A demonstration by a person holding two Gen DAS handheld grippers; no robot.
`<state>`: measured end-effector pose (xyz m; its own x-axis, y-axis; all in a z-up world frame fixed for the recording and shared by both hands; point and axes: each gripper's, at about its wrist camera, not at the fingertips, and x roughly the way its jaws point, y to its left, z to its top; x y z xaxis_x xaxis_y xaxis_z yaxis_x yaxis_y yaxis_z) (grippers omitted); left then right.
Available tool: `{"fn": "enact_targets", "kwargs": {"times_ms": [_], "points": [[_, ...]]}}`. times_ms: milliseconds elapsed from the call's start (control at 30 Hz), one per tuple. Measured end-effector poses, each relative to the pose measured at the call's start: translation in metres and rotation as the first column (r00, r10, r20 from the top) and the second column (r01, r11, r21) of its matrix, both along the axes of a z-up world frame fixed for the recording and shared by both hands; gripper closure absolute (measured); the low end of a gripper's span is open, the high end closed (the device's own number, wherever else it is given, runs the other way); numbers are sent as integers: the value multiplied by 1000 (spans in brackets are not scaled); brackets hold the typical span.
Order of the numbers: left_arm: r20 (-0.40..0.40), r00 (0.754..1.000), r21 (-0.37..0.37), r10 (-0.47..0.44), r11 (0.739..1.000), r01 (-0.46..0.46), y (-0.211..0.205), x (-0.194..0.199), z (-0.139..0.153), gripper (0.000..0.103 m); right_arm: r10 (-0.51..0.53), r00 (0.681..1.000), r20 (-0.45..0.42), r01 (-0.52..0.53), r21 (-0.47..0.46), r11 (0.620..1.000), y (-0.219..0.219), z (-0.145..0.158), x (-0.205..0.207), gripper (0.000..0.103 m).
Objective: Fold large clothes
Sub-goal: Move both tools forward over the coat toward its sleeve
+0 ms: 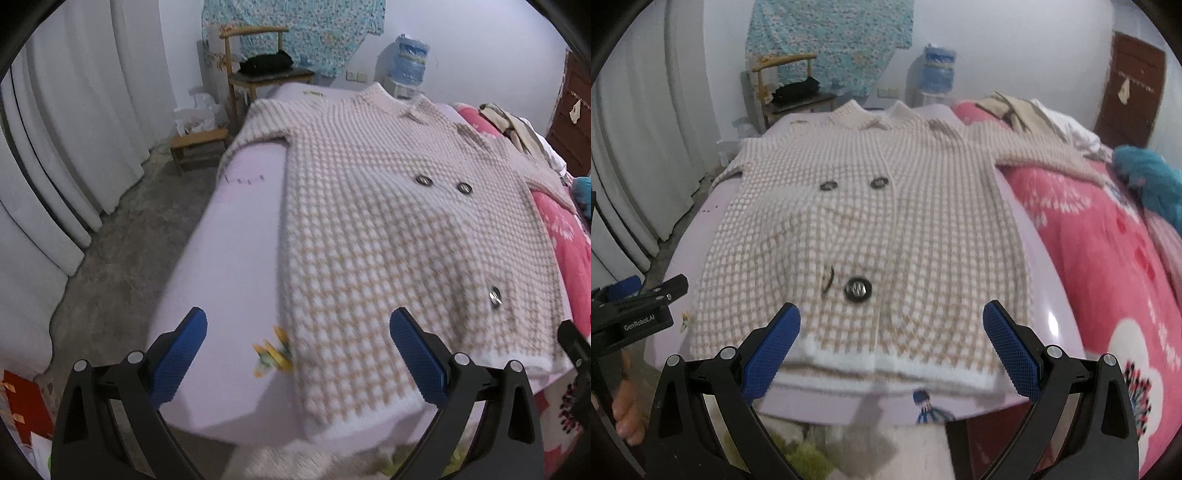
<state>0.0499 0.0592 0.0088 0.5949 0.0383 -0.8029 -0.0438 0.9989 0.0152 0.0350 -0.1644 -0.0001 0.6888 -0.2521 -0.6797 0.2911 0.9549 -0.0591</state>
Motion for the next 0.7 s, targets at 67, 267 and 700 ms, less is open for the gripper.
{"fn": "enact_targets", "kwargs": {"times_ms": [67, 267, 700], "points": [[16, 1000, 3, -3, 1000, 3, 6, 8, 1, 5, 15, 1000, 7, -15, -26, 1000, 2, 4, 11, 8], [65, 997, -45, -47, 998, 50, 20, 30, 4, 5, 74, 996, 48, -72, -25, 997, 5, 11, 44, 8], [144, 988, -257, -54, 962, 90, 52, 78, 9, 5, 270, 959, 80, -266, -55, 962, 29, 16, 121, 8]]}}
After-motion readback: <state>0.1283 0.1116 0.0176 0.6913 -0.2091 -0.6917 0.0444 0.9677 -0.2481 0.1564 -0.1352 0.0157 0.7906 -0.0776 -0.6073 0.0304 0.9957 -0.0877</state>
